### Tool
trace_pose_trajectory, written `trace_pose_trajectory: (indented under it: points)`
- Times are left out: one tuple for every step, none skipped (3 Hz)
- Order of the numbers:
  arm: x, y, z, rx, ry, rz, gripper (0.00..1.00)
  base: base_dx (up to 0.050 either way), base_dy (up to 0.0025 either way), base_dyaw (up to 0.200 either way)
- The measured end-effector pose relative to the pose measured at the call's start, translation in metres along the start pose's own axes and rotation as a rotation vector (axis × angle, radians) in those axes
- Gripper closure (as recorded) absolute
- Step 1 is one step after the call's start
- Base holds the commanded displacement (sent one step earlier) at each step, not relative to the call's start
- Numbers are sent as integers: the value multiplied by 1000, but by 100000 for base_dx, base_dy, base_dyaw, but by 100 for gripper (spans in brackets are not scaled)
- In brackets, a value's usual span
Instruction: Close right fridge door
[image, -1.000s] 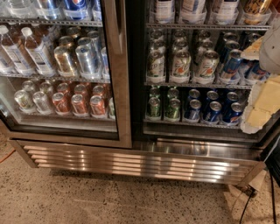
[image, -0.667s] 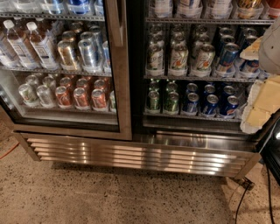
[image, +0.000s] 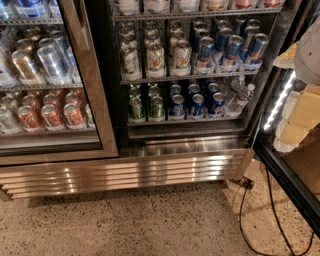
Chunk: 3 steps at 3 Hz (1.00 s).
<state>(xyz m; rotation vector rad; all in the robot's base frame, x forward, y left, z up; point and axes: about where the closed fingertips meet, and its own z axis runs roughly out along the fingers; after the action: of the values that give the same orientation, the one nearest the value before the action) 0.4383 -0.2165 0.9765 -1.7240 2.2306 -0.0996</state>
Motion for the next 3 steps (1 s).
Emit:
trace_pose_trajectory:
  points:
    - [0, 0, 0, 0, 0, 0, 0, -1, 0, -20004]
    - [0, 0, 0, 0, 0, 0, 0, 3, -6, -19933]
    - [0, 0, 0, 0, 0, 0, 0, 0, 1, -20005]
